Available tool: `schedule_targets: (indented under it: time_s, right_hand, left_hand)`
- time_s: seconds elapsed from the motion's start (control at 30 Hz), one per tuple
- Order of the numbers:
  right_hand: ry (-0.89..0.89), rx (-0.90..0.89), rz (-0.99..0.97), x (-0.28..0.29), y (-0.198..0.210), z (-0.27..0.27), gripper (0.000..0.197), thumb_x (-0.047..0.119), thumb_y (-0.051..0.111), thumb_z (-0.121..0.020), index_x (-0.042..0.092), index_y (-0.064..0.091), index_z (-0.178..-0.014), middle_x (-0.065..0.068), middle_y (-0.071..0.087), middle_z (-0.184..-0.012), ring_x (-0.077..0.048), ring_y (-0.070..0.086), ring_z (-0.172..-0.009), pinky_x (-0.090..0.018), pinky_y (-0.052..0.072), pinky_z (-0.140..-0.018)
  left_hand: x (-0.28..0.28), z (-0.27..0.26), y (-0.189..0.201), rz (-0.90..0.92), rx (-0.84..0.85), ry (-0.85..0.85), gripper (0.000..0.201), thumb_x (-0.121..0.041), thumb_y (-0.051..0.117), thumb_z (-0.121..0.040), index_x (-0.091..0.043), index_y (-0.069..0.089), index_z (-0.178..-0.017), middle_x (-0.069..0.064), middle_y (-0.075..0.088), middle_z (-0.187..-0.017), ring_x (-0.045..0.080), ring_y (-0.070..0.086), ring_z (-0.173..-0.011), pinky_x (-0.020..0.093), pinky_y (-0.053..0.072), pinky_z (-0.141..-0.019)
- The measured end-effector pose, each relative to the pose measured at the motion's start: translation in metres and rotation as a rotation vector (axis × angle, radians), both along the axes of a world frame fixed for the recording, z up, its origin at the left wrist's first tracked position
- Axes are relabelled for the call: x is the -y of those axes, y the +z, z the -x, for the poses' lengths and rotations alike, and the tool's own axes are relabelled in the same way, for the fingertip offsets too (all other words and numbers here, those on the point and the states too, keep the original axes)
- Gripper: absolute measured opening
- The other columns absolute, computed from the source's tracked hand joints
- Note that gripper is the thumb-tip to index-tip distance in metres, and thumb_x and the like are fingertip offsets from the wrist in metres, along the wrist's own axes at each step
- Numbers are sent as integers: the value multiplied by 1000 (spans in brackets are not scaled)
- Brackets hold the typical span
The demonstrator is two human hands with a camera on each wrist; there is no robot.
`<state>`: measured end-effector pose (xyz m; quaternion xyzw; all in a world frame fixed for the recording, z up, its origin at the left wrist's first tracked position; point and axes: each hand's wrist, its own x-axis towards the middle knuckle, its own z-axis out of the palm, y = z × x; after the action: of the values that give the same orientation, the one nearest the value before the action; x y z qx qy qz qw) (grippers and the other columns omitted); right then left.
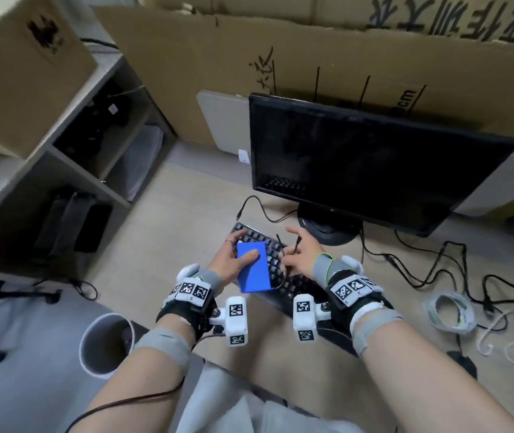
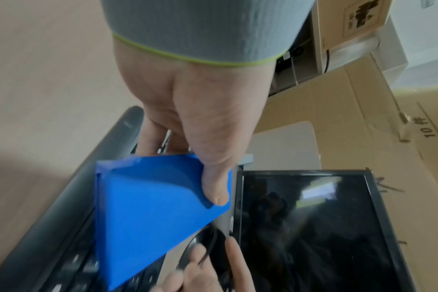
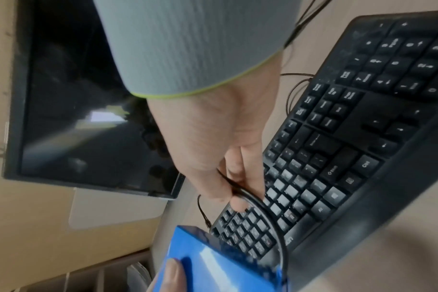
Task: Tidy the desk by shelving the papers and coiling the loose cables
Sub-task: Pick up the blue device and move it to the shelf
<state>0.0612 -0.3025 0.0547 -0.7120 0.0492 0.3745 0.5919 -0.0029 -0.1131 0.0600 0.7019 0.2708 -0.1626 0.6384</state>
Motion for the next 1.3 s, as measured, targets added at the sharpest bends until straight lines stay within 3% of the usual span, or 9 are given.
schedule_targets:
  time_s: [0.13, 0.23, 0.37, 0.53, 0.63, 0.8, 0.93, 1.07, 1.3]
  right_hand:
    - [-17, 123, 204, -42, -8, -7, 60, 4, 57, -89, 40, 39, -134, -15, 69, -94, -22, 56, -55, -31, 46, -51]
    - [43, 125, 145, -86, 3, -16, 49, -7, 43, -93, 18, 48, -134, -5, 66, -86, -16, 52, -56, -24, 44, -47]
    - [289, 9, 129, -160, 17, -21, 30, 10, 54, -97, 15, 58, -126, 2, 61, -86, -11, 55, -69, -27, 54, -59]
    - [349, -92, 113, -238, 20, -29, 34, 18, 73, -85, 12, 66, -118, -4, 61, -88, -11, 61, -71, -27, 56, -65]
    - [364, -110, 97, -266, 24, -34, 25, 15, 74, -85, 6, 69, -108, -6, 61, -81, -15, 61, -75, -29, 57, -72]
    - [-62, -68, -10, -290, 32, -47, 8, 9, 63, -94, 2, 65, -94, -16, 63, -94, -17, 63, -73, -28, 62, -68]
    - [-394, -203, -264, -287, 29, -59, 23, 10, 56, -98, -5, 56, -115, -17, 68, -96, -22, 70, -79, -29, 62, -74]
    - [-240, -198, -234, -300, 32, -54, 33, 12, 59, -96, -7, 56, -123, -16, 70, -102, -23, 71, -87, -31, 61, -80]
    - [205, -62, -34, -307, 37, -40, 30, 17, 67, -91, 2, 62, -117, -11, 67, -97, -17, 62, -80, -38, 53, -88]
  left_hand:
    - [-45, -3, 2, -112, -77, -58, 40, -23, 72, -89, -12, 43, -115, 11, 66, -107, 19, 65, -87, 36, 56, -72]
    - [-87, -9, 0, -228, -18, -310, 32, -24, 74, -87, -14, 53, -110, 1, 68, -97, 14, 63, -83, 17, 50, -69]
    - [-148, -15, -1, -188, -2, -498, 29, -31, 76, -84, -34, 65, -111, -3, 76, -101, 12, 68, -88, 32, 54, -86]
    - [-232, -31, 7, -270, -61, -454, 60, -42, 86, -68, -25, 48, -111, -3, 73, -92, 18, 68, -84, 33, 51, -73]
    - [-263, -41, 14, -373, -79, -540, 79, -49, 88, -59, -24, 40, -116, 2, 71, -96, 19, 68, -87, 37, 51, -79]
    - [-305, -35, -5, -180, -27, 12, 79, -42, 85, -71, -20, 43, -135, 5, 67, -99, 14, 64, -86, 26, 47, -76]
    - [-291, -15, 1, 222, -52, 279, 48, -38, 63, -93, -19, 47, -134, 8, 66, -123, 17, 69, -97, 33, 51, -83]
    - [-262, -34, 12, 432, 68, 369, 33, -40, 53, -99, -14, 57, -120, 9, 66, -115, 21, 64, -108, 35, 45, -90]
    - [-249, -58, 20, 414, 82, 811, 30, -23, 73, -88, -3, 62, -107, 13, 68, -93, 28, 67, -82, 50, 56, -87]
